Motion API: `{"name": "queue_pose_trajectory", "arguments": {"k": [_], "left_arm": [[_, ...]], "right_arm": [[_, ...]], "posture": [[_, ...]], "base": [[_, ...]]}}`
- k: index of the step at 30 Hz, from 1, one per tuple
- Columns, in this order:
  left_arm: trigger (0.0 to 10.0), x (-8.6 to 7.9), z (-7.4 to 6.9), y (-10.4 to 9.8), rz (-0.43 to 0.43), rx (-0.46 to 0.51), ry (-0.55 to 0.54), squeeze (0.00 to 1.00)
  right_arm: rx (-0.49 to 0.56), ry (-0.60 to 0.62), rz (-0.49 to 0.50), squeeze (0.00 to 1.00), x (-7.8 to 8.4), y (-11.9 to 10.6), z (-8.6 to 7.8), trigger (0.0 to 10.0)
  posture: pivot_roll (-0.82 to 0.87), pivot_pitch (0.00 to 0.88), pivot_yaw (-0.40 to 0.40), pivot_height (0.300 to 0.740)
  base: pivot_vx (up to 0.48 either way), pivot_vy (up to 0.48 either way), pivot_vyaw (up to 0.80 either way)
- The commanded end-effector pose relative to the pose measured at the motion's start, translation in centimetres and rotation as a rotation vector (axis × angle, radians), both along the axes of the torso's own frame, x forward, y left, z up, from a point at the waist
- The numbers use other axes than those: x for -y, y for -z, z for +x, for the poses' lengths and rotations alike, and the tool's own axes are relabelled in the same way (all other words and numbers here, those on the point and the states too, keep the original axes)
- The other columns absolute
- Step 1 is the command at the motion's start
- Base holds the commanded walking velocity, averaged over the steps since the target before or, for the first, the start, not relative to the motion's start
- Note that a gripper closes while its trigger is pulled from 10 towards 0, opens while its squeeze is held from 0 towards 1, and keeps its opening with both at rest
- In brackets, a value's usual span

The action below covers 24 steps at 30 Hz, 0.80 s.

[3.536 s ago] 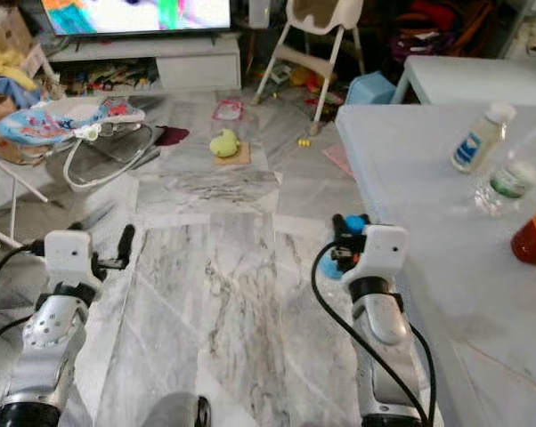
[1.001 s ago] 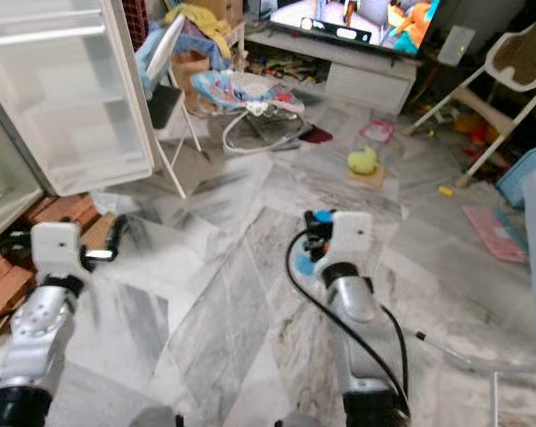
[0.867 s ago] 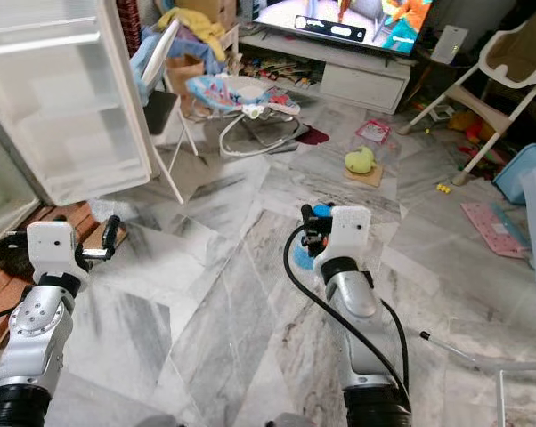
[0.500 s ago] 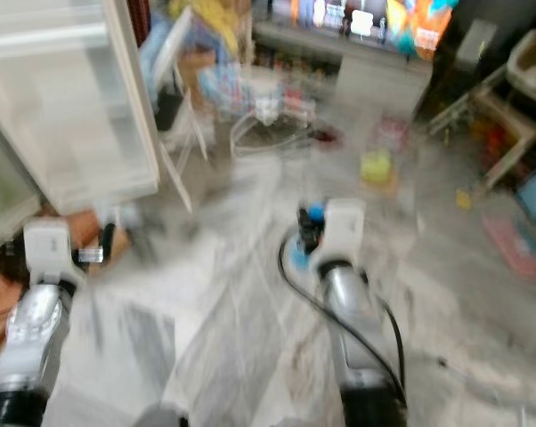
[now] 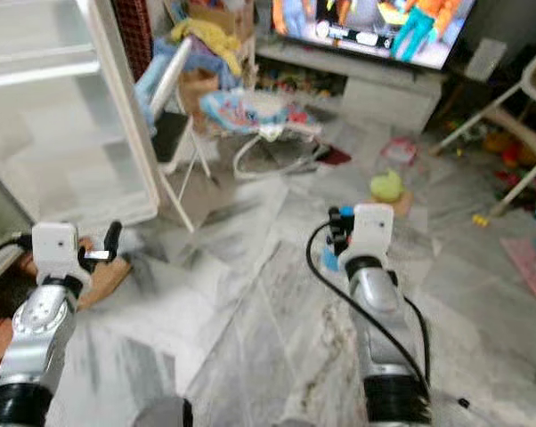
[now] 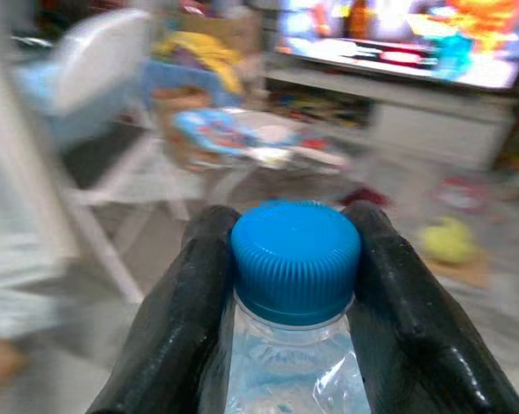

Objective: Restocking fridge

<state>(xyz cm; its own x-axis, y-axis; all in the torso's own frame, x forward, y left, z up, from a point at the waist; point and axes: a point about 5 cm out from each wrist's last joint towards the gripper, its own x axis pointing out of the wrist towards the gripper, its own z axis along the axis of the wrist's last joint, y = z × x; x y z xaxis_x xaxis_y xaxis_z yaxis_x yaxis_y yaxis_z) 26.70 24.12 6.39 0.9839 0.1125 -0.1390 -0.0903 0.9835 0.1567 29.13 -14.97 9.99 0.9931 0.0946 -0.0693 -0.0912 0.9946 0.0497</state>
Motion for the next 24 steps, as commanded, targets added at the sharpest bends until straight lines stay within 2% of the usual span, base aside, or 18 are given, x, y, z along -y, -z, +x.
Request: {"name": "queue_pose_trajectory", "arguments": {"k": [1, 5, 14, 17, 24], "left_arm": [[10.0, 0.54, 0.23, -0.30, 0.003, 0.010, 0.023, 0.00], [10.0, 0.66, 0.28, -0.23, -0.005, 0.006, 0.015, 0.00], [10.0, 1.08, 0.55, -0.42, -0.001, 0.016, 0.014, 0.00], [10.0, 1.10, 0.57, -0.43, 0.007, 0.017, 0.006, 0.00], [10.0, 0.99, 0.52, -0.48, 0.012, 0.018, 0.006, 0.00]], "right_arm": [[0.037, 0.010, -0.007, 0.00, 0.63, -0.84, 0.11, 10.0], [0.071, 0.012, -0.052, 0.00, 0.44, -1.07, 0.29, 10.0], [0.050, 0.008, -0.027, 0.00, 0.66, -0.95, 0.43, 10.0], [0.060, -0.033, -0.030, 0.00, -0.07, -1.03, 0.22, 10.0], [0.052, 0.005, -0.044, 0.00, 0.03, -0.67, 0.24, 10.0]], "posture": [[0.02, 0.021, -0.084, 0.740], [0.03, 0.020, -0.086, 0.740], [0.02, 0.019, -0.085, 0.740], [0.02, 0.019, -0.084, 0.740], [0.02, 0.023, -0.083, 0.740]], "base": [[0.000, 0.442, 0.00], [0.000, 0.465, 0.00], [0.000, 0.469, 0.00], [0.000, 0.469, 0.00], [0.000, 0.469, 0.00]]}}
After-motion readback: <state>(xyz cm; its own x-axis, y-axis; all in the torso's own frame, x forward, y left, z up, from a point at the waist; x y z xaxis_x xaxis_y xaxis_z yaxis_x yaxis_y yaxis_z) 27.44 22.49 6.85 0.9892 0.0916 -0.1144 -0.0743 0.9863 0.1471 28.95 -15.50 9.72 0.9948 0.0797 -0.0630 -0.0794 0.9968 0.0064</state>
